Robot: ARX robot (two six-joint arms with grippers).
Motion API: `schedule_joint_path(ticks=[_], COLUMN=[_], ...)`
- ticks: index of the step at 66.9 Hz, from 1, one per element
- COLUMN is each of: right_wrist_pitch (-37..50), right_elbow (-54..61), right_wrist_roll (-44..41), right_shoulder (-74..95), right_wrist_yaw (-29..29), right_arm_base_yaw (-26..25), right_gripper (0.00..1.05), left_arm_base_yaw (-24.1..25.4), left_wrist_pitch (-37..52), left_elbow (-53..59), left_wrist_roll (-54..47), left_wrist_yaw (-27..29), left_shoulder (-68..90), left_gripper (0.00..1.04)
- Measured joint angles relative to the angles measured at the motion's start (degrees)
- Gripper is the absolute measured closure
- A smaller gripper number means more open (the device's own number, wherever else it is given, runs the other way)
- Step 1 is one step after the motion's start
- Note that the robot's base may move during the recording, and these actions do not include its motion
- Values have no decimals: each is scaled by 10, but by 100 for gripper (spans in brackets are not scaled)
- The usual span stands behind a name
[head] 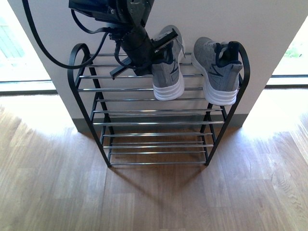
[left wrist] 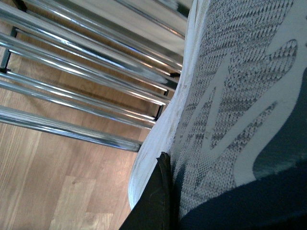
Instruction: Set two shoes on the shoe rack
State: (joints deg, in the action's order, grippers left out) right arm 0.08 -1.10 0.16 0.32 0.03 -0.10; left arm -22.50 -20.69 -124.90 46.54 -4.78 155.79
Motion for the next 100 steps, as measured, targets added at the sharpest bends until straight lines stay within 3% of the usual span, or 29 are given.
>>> schedule_joint_path(ticks=[23, 33, 45, 59, 79, 100], right_wrist_pitch=[0, 0, 0, 0, 0, 0], right_elbow=[0, 0, 0, 0, 0, 0], right_wrist_roll=[0, 0, 0, 0, 0, 0], right_shoulder=[0, 0, 0, 0, 0, 0], right_wrist_yaw=[0, 0, 0, 0, 0, 0], right_arm_base_yaw=[0, 0, 0, 0, 0, 0], right_gripper=[9, 9, 9, 9, 9, 9], left_arm_base_yaw=[-10, -12, -15, -7, 26, 76], left_wrist_pitch=[-165, -138, -41, 93, 256, 213], left_elbow=[-252, -250, -95, 129, 502, 838], left_wrist_roll=[-53, -66, -70, -88, -139, -166], left_wrist_yaw=[-10, 1, 37, 132, 294, 456], left_shoulder=[118, 118, 27, -159, -462, -816], left_gripper=[103, 78, 46, 8, 9, 9])
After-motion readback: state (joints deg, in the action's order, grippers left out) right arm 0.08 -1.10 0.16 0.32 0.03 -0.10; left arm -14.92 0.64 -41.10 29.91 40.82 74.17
